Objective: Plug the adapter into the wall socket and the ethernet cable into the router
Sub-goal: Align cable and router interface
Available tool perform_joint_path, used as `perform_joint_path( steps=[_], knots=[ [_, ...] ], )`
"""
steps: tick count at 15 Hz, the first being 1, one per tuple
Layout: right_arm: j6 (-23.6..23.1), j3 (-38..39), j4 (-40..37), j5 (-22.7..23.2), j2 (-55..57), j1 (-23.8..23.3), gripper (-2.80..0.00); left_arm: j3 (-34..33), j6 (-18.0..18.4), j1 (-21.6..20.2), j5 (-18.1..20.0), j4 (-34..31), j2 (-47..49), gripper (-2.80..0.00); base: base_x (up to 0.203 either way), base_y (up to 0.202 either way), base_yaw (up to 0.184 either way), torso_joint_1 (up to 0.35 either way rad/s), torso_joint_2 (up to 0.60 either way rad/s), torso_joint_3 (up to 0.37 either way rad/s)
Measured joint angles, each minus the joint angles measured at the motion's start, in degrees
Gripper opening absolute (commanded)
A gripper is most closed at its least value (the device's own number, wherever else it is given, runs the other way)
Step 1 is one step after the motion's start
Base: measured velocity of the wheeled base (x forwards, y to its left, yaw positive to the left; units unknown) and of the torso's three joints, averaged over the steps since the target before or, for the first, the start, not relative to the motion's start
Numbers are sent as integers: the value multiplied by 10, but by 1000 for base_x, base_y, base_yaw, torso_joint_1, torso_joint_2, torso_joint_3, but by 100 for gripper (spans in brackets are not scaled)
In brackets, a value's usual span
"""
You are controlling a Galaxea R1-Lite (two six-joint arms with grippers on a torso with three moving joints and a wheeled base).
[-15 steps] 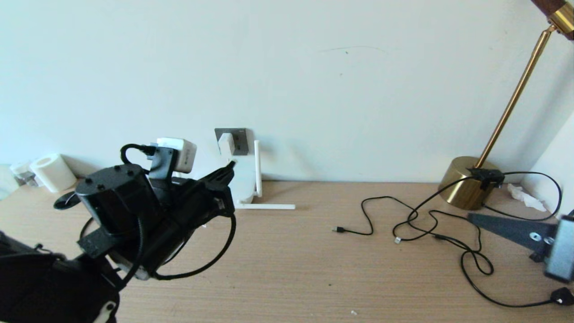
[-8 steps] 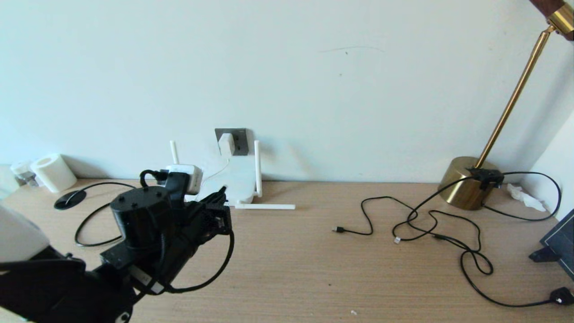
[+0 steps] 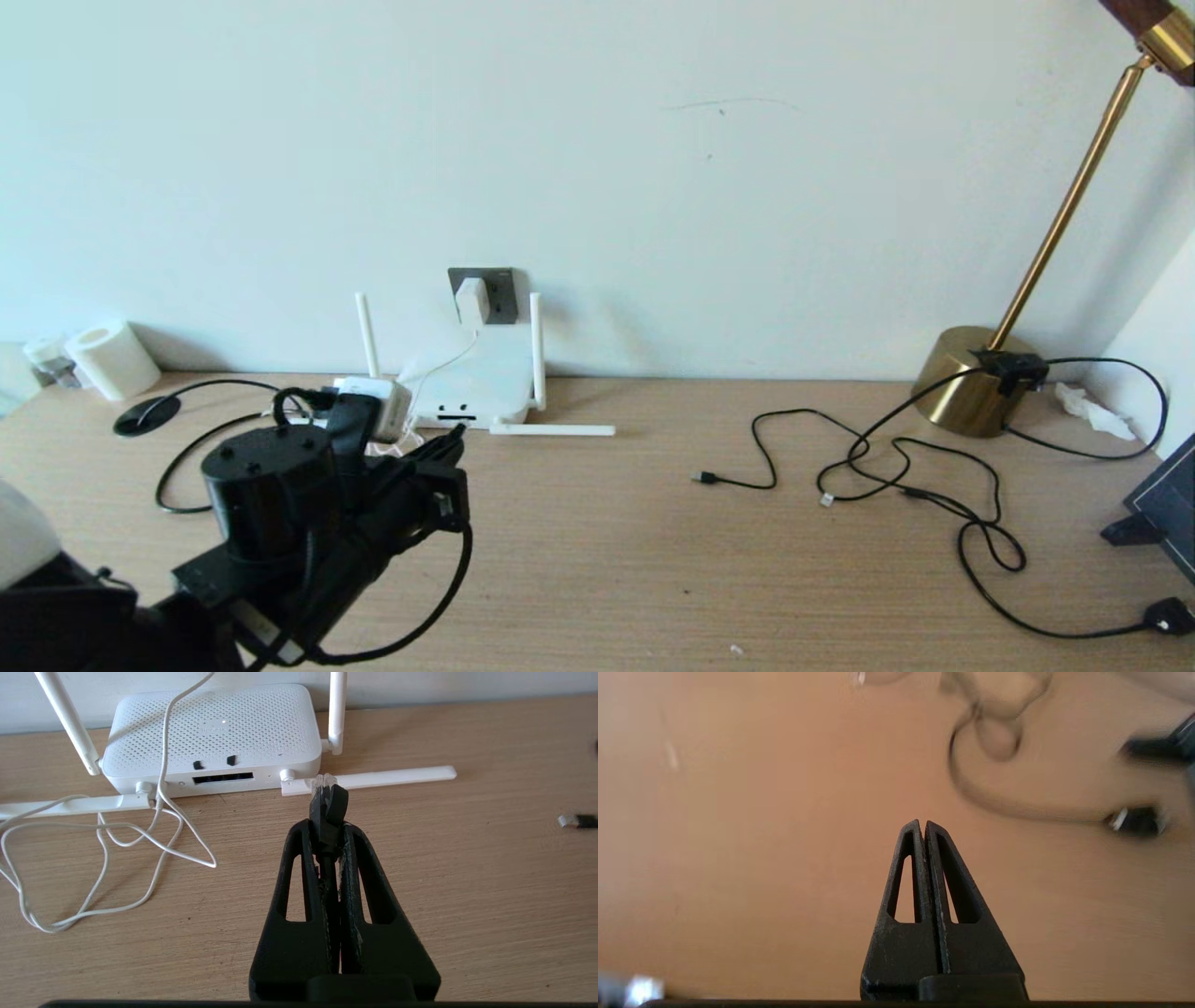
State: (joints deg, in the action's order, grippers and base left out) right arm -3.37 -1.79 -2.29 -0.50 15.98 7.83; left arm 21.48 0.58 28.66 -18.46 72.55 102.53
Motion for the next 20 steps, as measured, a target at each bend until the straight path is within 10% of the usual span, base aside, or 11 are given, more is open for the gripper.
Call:
perform_joint_path(
  steps=[6,20],
  knots=[
    [-3,-3,-29,7,-6,-99,-280,-14,-30,0,-2,3,-7,-280,0,0,0,0,0,0],
    [32,-1,-23,4,-159,-76,-280,-51,-30,5,-14,1,-38,-280,0,0,0,0,0,0]
  ],
)
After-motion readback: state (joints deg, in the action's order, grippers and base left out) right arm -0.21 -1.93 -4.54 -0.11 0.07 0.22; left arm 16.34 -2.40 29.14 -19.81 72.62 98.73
